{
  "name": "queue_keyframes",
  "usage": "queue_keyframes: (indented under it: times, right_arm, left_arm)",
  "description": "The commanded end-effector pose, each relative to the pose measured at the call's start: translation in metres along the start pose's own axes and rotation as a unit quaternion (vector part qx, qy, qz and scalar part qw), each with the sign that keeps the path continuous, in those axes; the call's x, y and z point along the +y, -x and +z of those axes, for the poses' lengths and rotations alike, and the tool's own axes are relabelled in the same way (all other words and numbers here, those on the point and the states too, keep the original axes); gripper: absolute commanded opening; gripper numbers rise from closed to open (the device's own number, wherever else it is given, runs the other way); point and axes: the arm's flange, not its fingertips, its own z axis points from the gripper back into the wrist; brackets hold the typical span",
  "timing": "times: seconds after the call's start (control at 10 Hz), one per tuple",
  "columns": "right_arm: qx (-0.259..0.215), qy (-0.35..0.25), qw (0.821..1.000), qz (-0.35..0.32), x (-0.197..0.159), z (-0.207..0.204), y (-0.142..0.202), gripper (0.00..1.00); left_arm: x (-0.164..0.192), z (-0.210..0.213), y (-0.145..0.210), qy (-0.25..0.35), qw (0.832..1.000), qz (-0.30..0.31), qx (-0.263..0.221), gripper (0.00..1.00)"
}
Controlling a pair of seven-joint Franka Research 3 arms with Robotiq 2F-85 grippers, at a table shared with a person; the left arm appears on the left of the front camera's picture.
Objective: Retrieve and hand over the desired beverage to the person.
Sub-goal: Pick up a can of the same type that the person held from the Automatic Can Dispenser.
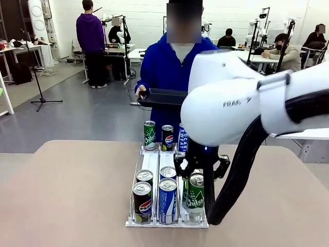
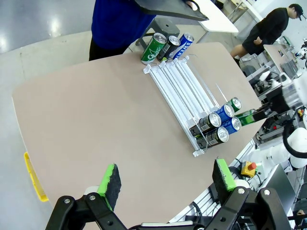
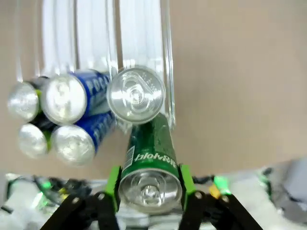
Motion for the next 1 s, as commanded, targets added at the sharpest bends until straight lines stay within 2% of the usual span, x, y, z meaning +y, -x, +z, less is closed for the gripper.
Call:
queue_keyframes:
  times: [0.0, 0.4, 0.7, 0.9]
  right_arm:
    - [0.020, 0.024, 0.998, -0.056, -0.003, 0.070, 0.023, 0.00]
    - [-0.081, -0.009, 0.994, -0.078, 0.010, 0.183, 0.045, 0.00]
    - [-0.117, -0.016, 0.992, -0.047, 0.025, 0.227, 0.011, 0.00]
    - [-0.097, -0.011, 0.995, -0.031, 0.032, 0.232, -0.019, 0.00]
  left_arm:
    - [0.002, 0.000, 0.001, 0.009, 1.000, -0.011, -0.006, 1.00]
    - [0.002, 0.000, 0.001, 0.009, 1.000, -0.011, -0.006, 1.00]
    - [0.002, 0.000, 0.001, 0.009, 1.000, -0.011, -0.006, 1.00]
    - [0.002, 0.000, 0.001, 0.009, 1.000, -0.011, -0.006, 1.00]
